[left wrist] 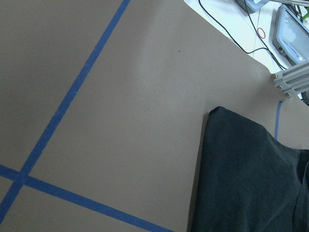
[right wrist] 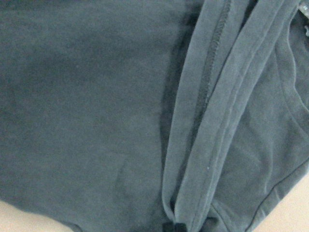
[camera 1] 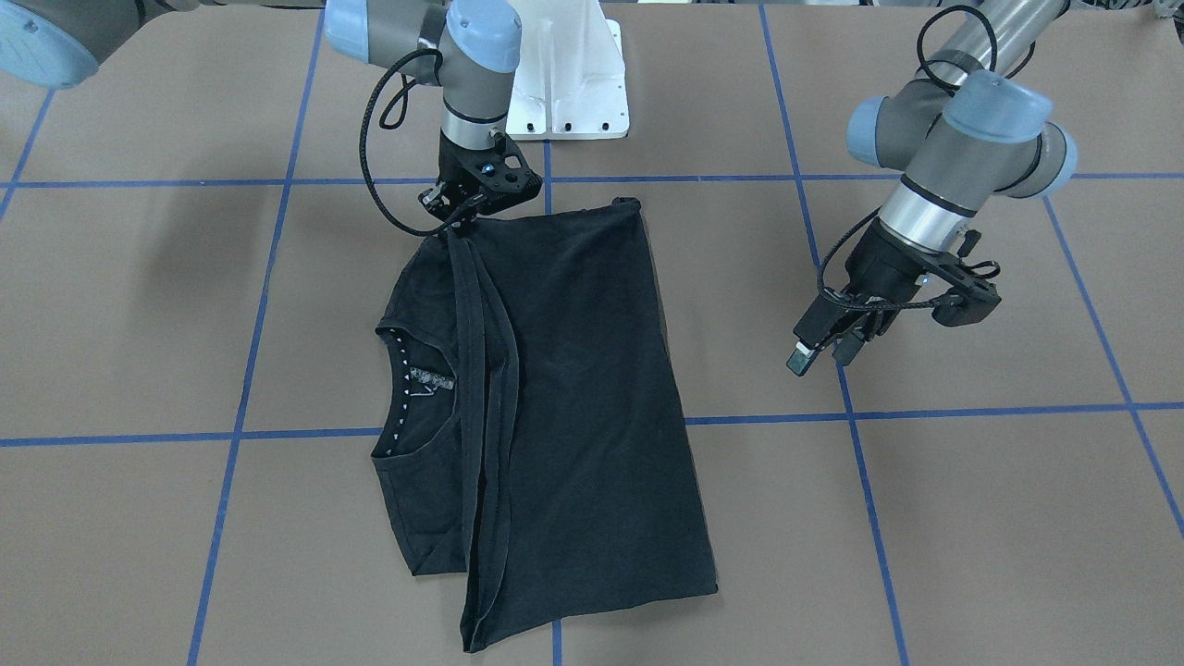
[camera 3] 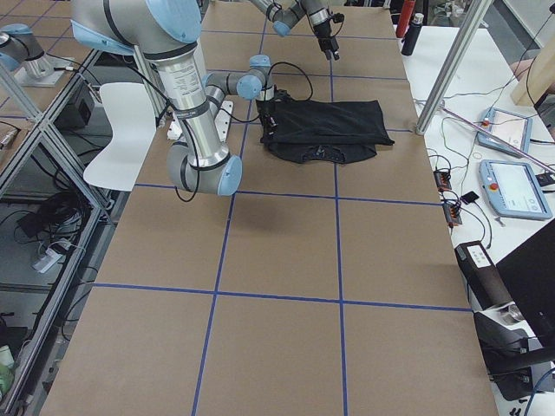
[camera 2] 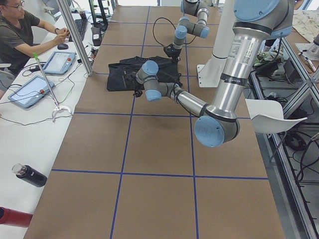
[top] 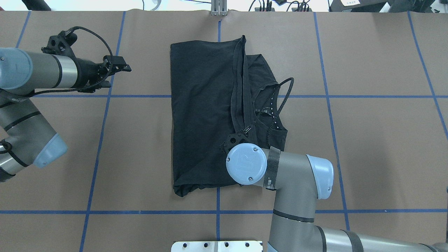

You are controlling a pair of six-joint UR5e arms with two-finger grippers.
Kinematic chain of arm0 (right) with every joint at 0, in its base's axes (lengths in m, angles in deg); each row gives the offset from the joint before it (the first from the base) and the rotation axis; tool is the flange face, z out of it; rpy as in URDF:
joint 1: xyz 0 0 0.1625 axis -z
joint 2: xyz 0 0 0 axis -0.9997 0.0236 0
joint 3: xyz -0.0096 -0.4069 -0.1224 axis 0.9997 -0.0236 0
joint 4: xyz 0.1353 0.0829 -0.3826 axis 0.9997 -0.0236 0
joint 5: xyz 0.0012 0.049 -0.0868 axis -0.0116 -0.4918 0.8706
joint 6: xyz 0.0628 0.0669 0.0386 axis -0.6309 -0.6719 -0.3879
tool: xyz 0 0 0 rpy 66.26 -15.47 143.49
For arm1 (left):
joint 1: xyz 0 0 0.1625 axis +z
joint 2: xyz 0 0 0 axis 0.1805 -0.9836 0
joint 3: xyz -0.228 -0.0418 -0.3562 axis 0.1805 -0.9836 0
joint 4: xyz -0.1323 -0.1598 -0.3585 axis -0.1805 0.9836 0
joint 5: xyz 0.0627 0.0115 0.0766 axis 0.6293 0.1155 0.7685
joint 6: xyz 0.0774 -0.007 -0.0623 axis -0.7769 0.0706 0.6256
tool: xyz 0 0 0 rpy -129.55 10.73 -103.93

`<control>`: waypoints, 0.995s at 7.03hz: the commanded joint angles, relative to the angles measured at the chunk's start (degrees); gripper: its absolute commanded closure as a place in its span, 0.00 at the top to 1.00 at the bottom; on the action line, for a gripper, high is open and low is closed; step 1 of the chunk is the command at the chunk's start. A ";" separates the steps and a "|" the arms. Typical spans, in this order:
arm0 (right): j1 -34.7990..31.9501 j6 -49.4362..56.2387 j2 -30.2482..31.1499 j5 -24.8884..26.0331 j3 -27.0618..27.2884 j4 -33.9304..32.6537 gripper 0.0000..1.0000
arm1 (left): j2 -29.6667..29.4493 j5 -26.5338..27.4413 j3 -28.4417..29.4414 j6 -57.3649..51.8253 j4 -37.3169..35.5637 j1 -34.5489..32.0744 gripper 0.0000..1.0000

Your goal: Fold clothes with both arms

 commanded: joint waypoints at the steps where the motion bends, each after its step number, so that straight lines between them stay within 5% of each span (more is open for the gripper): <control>1: -2.58 0.46 0.49 -0.48 1.89 -0.40 0.00 | -0.01 0.00 -0.30 0.09 0.01 0.00 0.99; 3: -0.60 -7.55 8.90 -1.10 8.48 -0.06 0.00 | -0.09 0.09 -0.74 2.46 0.01 0.17 0.99; 4: 3.86 -19.02 8.76 -0.66 7.11 0.12 0.00 | -0.18 0.09 -0.83 2.47 0.01 0.18 0.99; 6: 3.38 -21.68 8.41 -1.18 7.97 0.21 0.00 | -0.18 0.17 -0.83 2.47 0.01 0.18 0.99; 7: 1.37 -21.60 8.32 -1.62 8.06 0.21 0.15 | -0.18 0.18 -0.83 2.47 -0.08 0.18 0.99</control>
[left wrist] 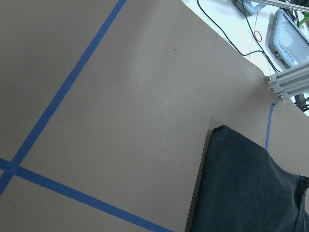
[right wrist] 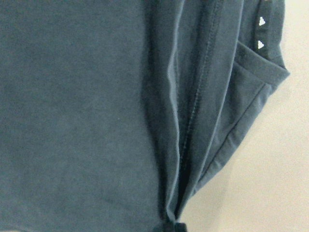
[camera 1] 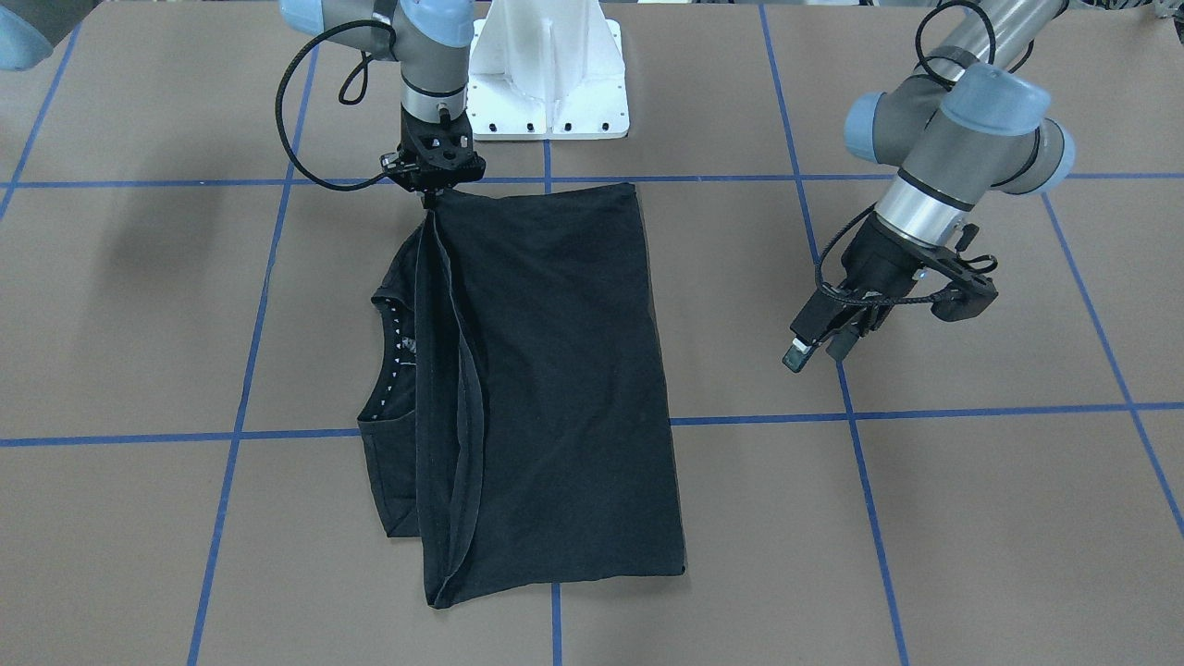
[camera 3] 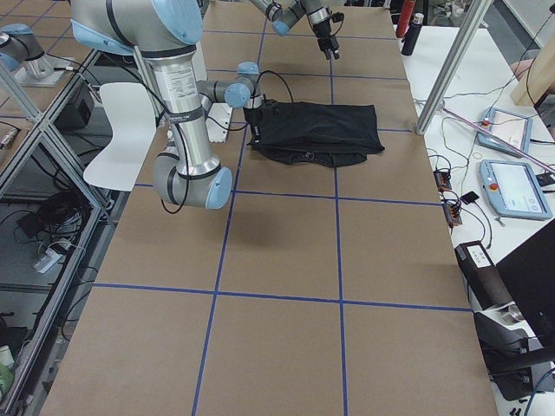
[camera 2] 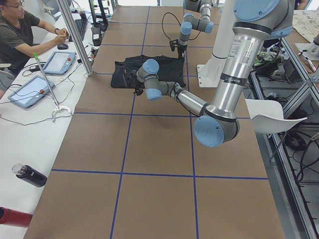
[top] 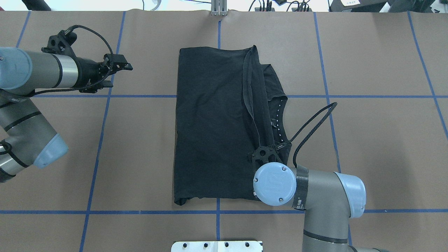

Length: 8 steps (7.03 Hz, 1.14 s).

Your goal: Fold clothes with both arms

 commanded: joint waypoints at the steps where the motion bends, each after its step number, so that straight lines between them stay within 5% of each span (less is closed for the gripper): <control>1: -2.19 -1.09 -0.21 -0.41 0.17 0.20 0.55 | -0.02 0.03 -0.01 0.10 -0.05 0.00 0.99; 2: -2.19 -7.45 0.05 -0.58 0.17 2.81 0.71 | -0.02 0.12 -0.01 0.10 -0.05 0.00 0.99; 3: -2.19 -18.47 0.57 -0.58 0.08 7.71 0.77 | -0.02 0.12 -0.01 0.10 -0.05 0.00 0.99; 6: -2.11 -46.18 3.64 -0.49 -0.36 16.33 0.81 | -0.02 0.21 -0.01 0.10 -0.05 0.00 0.99; 8: -1.50 -53.09 7.24 0.03 -0.18 20.48 0.82 | -0.02 0.21 -0.01 0.10 -0.05 0.00 0.99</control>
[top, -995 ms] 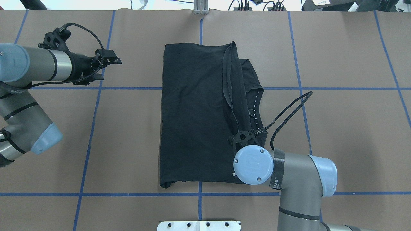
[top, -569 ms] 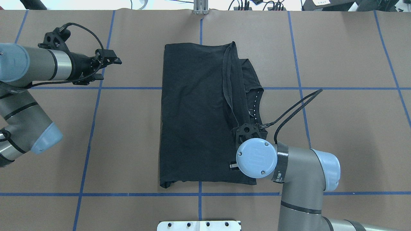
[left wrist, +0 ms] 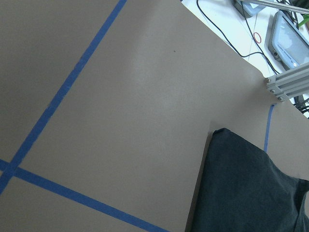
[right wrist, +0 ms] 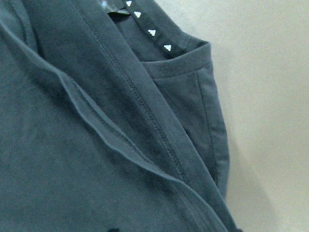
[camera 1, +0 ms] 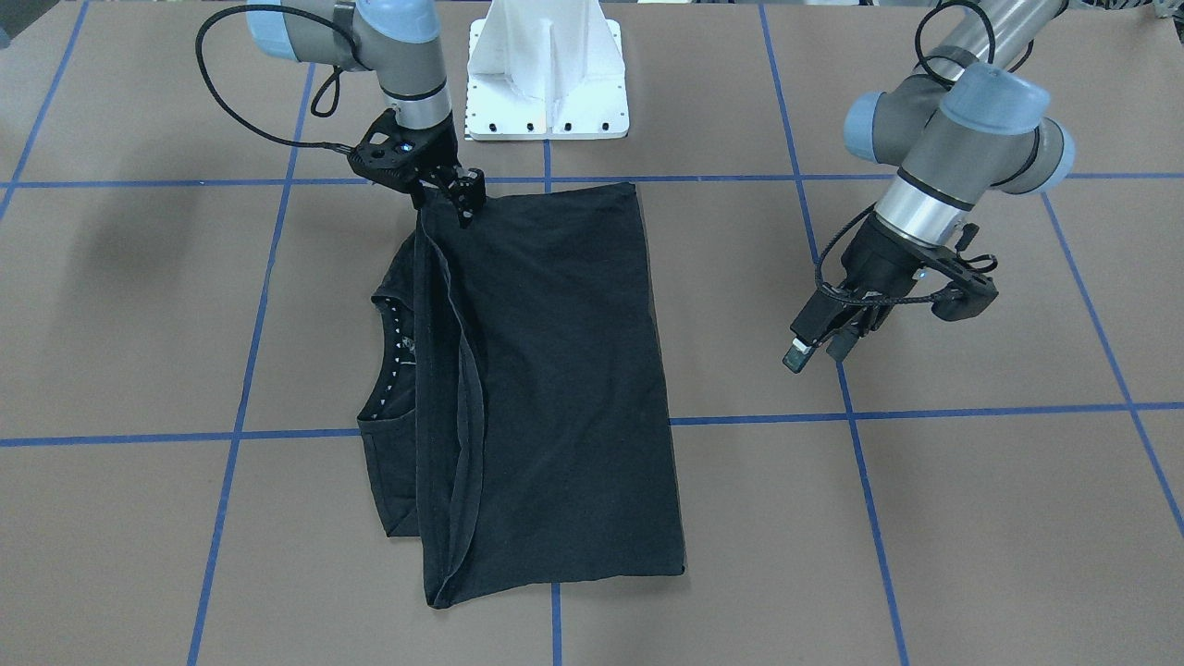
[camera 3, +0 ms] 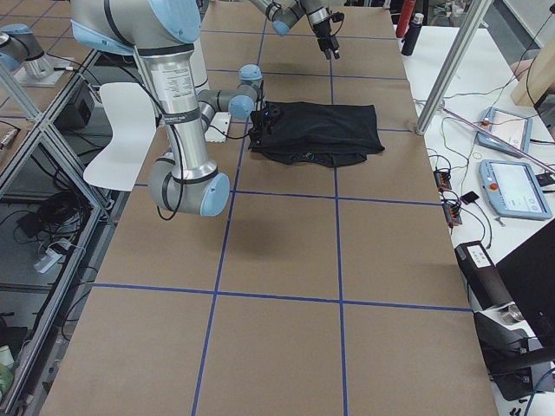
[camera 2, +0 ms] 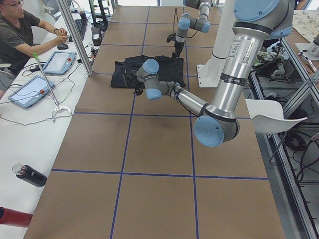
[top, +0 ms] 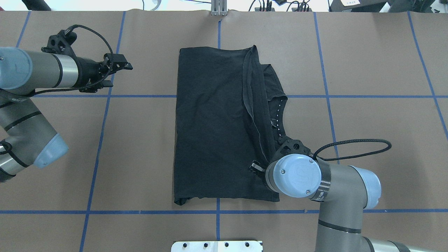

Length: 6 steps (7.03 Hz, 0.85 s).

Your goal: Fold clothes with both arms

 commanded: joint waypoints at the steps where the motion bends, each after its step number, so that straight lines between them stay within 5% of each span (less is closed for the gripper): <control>1: 0.86 -6.84 2.25 0.58 0.08 2.68 0.82 | 0.00 0.00 0.00 0.00 0.00 0.00 0.99; 6: 1.93 -13.62 1.64 5.42 -0.53 2.69 0.79 | 0.00 0.09 -0.09 0.09 0.00 0.09 0.99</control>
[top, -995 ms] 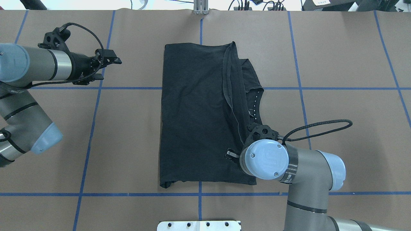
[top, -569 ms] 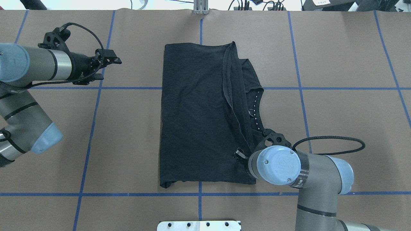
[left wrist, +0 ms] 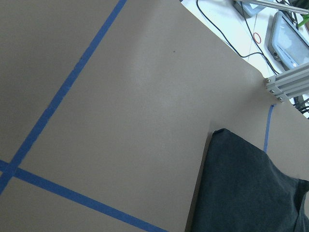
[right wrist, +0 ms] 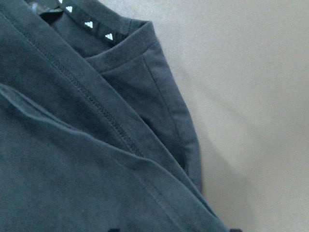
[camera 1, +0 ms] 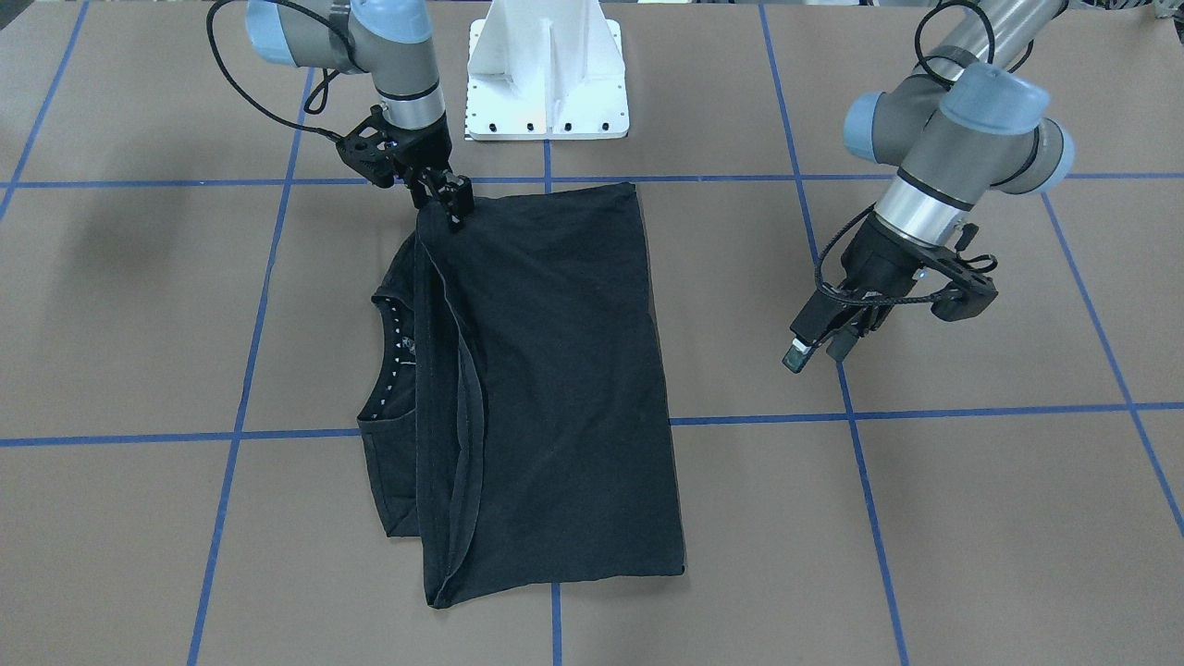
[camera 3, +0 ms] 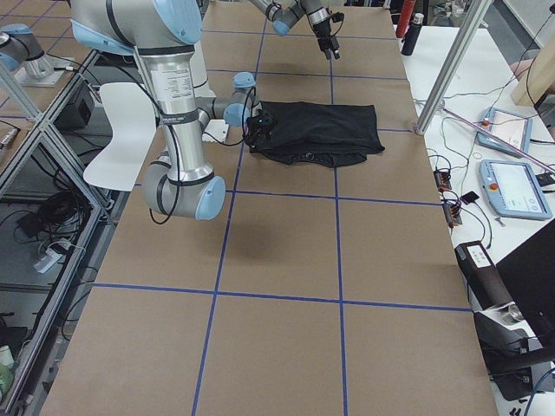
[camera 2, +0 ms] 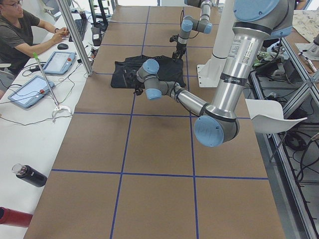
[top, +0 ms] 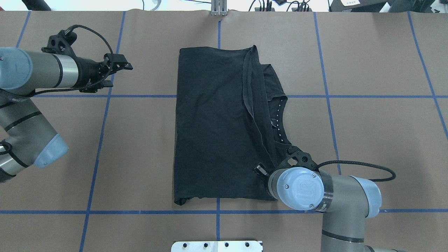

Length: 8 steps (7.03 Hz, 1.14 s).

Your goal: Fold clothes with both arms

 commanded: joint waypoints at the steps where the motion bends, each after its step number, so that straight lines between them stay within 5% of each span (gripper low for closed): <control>1: -0.28 -2.76 -0.08 1.76 0.01 0.00 0.78 | 0.00 0.09 -0.06 -0.02 0.00 0.03 0.99; 6: 0.16 -3.48 0.00 1.94 -0.78 0.27 0.77 | 0.00 0.09 -0.15 0.07 0.00 0.03 0.99; 7: 0.16 -3.57 -0.08 2.03 -0.96 0.27 0.68 | 0.00 0.09 -0.24 0.07 0.00 0.03 0.99; 8: 0.07 -3.66 -0.17 1.94 -1.04 0.27 0.45 | 0.00 0.09 -0.32 0.07 0.00 0.03 0.99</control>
